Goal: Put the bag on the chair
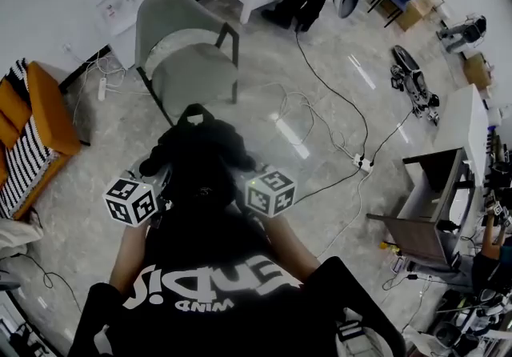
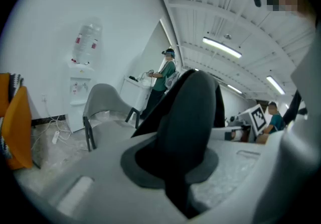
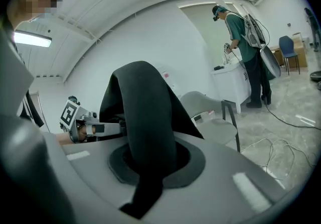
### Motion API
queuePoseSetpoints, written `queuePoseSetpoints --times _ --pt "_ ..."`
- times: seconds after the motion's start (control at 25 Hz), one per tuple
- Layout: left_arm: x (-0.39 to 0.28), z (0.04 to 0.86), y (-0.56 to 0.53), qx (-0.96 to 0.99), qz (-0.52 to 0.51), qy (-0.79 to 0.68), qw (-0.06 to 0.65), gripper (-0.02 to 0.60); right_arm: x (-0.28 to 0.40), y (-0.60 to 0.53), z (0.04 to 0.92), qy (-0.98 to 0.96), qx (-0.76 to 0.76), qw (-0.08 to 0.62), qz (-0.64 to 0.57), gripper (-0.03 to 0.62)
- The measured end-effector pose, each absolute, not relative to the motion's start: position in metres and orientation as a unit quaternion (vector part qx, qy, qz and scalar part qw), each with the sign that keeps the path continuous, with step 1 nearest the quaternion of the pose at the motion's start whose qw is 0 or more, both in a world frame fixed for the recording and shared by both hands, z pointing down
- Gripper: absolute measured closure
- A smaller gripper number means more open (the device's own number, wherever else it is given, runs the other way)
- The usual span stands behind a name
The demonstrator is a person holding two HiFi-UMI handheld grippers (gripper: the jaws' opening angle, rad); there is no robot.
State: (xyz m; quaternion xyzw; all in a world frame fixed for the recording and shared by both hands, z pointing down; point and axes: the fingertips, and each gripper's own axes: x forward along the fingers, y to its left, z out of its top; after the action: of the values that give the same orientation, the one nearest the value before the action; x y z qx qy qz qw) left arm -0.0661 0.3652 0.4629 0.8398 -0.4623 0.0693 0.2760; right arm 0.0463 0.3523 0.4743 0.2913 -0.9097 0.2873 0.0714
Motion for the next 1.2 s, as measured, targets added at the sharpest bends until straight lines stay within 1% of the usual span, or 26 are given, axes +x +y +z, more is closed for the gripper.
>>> queuePoseSetpoints --times 0.36,0.56,0.92,1.2 --pt "-0.048 0.452 0.341 0.832 0.044 -0.486 0.265 0.540 0.061 0.320 0.462 -0.922 0.267 0.074 0.269 0.562" --pt "-0.049 0.457 0.314 0.831 0.044 -0.484 0.270 0.540 0.058 0.293 0.466 -0.922 0.274 0.086 0.260 0.562" --pt "-0.063 0.476 0.225 0.830 0.048 -0.477 0.285 0.540 0.046 0.208 0.485 -0.914 0.285 0.096 0.273 0.562" --pt "-0.082 0.470 0.143 0.833 0.050 -0.467 0.292 0.540 0.028 0.129 0.480 -0.912 0.284 0.096 0.280 0.562"
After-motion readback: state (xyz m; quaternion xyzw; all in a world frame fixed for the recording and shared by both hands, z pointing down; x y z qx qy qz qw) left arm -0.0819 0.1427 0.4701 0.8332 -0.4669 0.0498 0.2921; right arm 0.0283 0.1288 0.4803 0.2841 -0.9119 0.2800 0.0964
